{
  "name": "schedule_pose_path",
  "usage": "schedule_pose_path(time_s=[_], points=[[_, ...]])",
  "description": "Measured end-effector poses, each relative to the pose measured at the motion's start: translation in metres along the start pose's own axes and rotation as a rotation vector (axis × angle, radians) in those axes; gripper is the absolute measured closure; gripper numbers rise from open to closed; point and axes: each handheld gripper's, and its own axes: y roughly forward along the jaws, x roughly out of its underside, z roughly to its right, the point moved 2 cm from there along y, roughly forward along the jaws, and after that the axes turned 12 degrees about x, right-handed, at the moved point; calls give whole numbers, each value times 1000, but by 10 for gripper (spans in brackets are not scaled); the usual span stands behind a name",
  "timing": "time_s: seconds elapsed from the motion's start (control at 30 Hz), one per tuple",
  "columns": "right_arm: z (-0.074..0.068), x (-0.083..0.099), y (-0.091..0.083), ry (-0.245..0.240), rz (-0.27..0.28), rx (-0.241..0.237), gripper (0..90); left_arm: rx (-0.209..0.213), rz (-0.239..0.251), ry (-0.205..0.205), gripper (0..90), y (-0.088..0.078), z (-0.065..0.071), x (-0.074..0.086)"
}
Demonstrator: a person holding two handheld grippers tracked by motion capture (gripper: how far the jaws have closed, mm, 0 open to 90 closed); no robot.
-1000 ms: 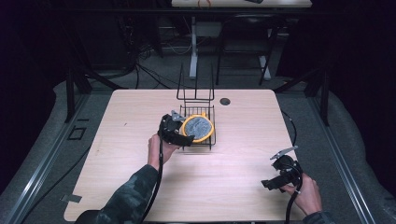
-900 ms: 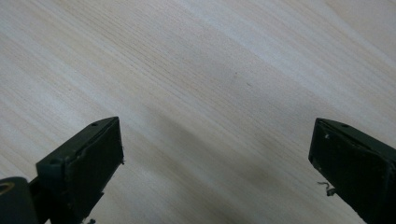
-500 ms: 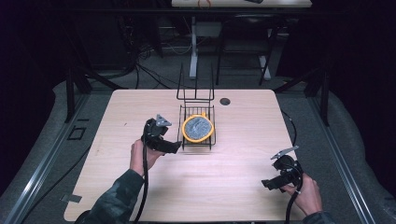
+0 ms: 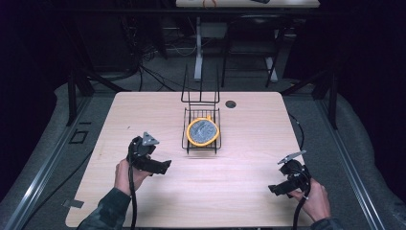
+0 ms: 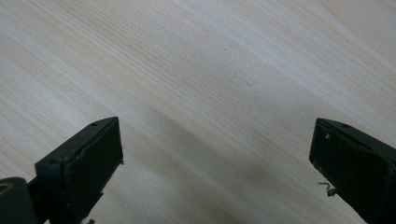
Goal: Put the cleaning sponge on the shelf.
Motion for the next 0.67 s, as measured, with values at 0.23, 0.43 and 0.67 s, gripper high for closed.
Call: schedule_pose_path(time_s=[0.23, 0.43, 0.67], points=[[2, 1, 1, -1, 4, 1, 22, -18, -31, -34, 2, -6, -10, 27], [2, 1, 1, -1, 9, -3, 19, -26, -40, -55, 2, 0, -17, 36], [4, 1, 2, -5, 8, -1, 16, -5, -68, -48, 1, 8, -19, 36]])
